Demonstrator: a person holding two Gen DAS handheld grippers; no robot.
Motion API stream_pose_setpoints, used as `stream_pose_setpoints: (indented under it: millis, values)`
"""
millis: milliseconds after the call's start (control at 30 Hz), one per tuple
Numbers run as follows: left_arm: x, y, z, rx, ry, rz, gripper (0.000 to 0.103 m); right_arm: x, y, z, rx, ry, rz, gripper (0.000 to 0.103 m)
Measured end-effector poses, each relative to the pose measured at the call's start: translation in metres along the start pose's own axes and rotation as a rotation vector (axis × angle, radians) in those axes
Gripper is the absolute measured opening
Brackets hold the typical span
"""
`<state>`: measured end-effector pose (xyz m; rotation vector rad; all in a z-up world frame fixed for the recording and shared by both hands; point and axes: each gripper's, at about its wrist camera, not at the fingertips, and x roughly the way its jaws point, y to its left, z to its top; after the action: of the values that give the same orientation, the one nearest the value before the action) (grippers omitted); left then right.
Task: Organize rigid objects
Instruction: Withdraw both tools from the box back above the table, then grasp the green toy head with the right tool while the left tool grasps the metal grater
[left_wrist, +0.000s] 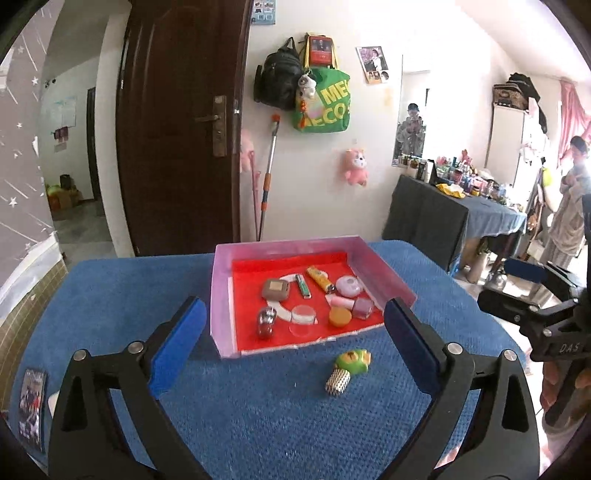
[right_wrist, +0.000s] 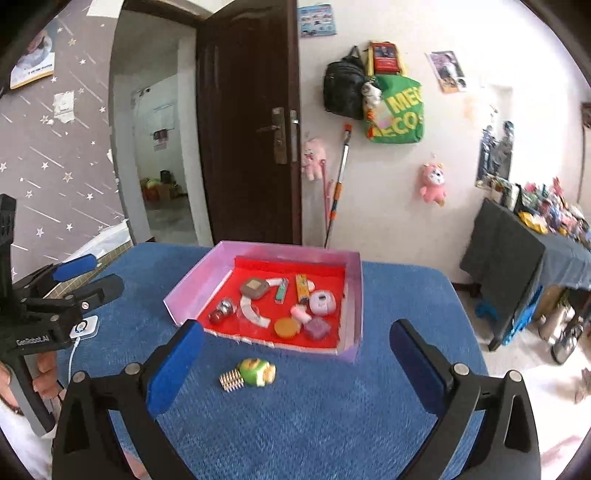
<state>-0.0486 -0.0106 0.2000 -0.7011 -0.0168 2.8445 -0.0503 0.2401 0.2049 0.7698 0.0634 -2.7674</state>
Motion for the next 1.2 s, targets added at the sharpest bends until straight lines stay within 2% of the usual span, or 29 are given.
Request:
stream_pose_setpoints:
  millis: [100, 300, 567, 833, 1200]
  values:
    - [0.000, -0.007, -0.019, 0.004, 0.001, 0.020, 0.099, 0.003, 0.001, -0.028, 0.000, 0.000, -0.027, 0.102]
    - [0.016, -0.017, -0.061, -0.023, 0.063, 0.007, 0.099, 0.019, -0.005, -0.075, 0.040, 0.000, -0.054, 0.103]
    - [0.040, -0.015, -0.106, -0.081, 0.162, 0.011, 0.099, 0.050, -0.006, -0.119, 0.063, 0.071, -0.065, 0.103]
    - [0.051, -0.007, -0.122, -0.132, 0.214, 0.011, 0.099, 0.064, -0.011, -0.126, 0.086, 0.100, -0.057, 0.103]
    - [0.069, 0.000, -0.113, -0.153, 0.275, -0.007, 0.098, 0.073, -0.015, -0.109, 0.091, 0.103, -0.044, 0.103]
